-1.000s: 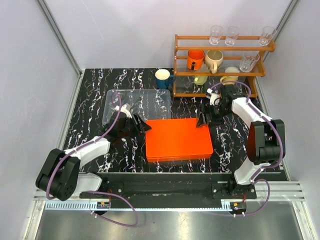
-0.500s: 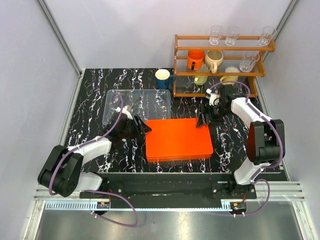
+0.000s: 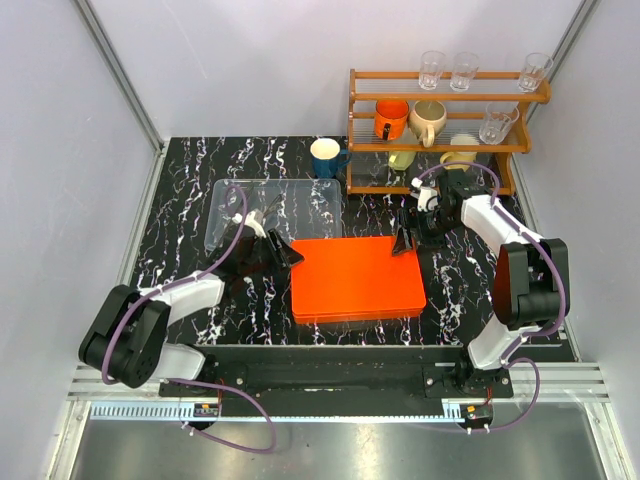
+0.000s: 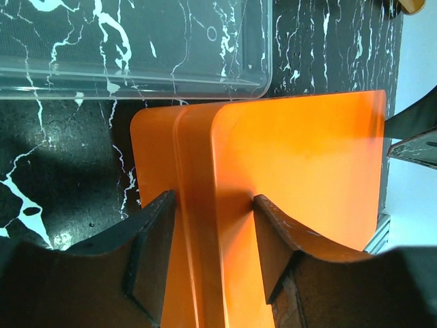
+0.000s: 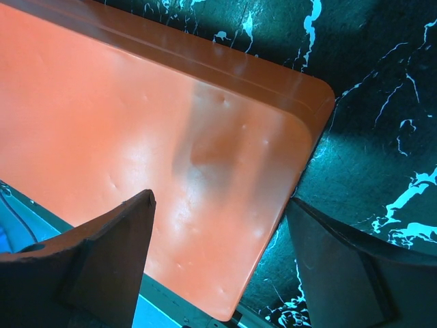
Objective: Pack the cookies
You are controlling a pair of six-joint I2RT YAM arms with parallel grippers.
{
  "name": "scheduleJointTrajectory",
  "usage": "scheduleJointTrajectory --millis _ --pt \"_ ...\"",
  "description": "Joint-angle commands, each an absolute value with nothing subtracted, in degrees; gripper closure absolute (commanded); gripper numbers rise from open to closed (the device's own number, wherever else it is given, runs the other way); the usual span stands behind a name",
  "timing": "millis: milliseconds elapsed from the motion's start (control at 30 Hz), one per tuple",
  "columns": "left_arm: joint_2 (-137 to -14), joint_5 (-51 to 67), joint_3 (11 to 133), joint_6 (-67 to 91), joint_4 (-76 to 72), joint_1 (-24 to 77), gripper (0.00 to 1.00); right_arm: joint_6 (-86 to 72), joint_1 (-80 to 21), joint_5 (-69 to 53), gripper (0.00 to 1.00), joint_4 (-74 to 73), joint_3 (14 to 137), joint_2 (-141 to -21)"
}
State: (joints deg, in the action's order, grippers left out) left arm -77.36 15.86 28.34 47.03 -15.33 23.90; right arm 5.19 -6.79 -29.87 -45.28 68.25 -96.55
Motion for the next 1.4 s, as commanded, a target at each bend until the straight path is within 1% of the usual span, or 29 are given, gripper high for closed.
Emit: scheduleJointTrajectory --millis 0,300,567,700,800,833,900,933,1000,1033,1100,1133,1267,1333,1367 --pt "-78.4 15.12 27.42 46.85 -17.31 23.99 0.51 5.98 -7.56 -29.62 0.14 -44.65 69.35 -95.71" --pt "-80.42 14.24 26.98 46.67 -17.31 23.73 0.55 6.33 -7.47 -29.18 0.14 -44.12 68.73 -95.54" --pt "-85.68 15.55 28.47 47.37 -17.14 23.64 0.66 6.07 -7.56 -27.51 0.15 -44.12 69.43 -95.36" --pt "-87.54 16.0 29.18 47.46 -17.58 23.73 0.77 5.98 -7.56 -26.28 0.15 -44.12 69.7 -95.19" --pt "-87.01 15.3 28.92 47.46 -17.84 23.91 0.82 5.89 -7.56 -26.02 0.16 -44.21 69.61 -95.1" --pt "-86.75 15.21 28.74 47.46 -17.84 23.91 0.86 5.8 -7.47 -25.93 0.16 -44.21 69.7 -95.01" --pt "-86.14 15.12 28.57 47.29 -18.1 23.91 0.89 5.8 -7.56 -25.66 0.16 -44.3 69.78 -94.83" --pt "-85.87 15.03 28.65 47.37 -18.19 23.99 0.88 5.8 -7.56 -25.66 0.16 -44.3 69.79 -94.57" --pt "-84.91 15.21 28.56 47.02 -18.19 24.08 0.83 5.8 -7.56 -25.75 0.16 -44.3 69.52 -93.87" --pt "-83.95 15.29 28.48 46.93 -18.11 24.17 0.75 5.8 -7.56 -25.93 0.16 -44.38 69.43 -93.61" --pt "-83.06 15.38 28.13 46.41 -18.11 24.26 0.65 5.98 -7.56 -25.93 0.15 -44.65 69.26 -92.9" --pt "-82.1 15.38 28.21 46.06 -17.84 24.26 0.58 5.98 -7.56 -25.84 0.15 -44.65 69.26 -92.73" --pt "-80.07 15.38 28.91 44.65 -16.96 24.17 0.44 5.8 -7.47 -25.49 0.14 -44.65 68.99 -92.11" --pt "-78.5 15.47 29.09 43.6 -16.53 24.17 0.41 6.06 -7.56 -25.14 0.13 -44.74 69.0 -91.85" --pt "-78.05 15.38 29.61 42.9 -16.26 24.08 0.38 6.15 -7.56 -24.53 0.13 -44.82 69.08 -91.58"
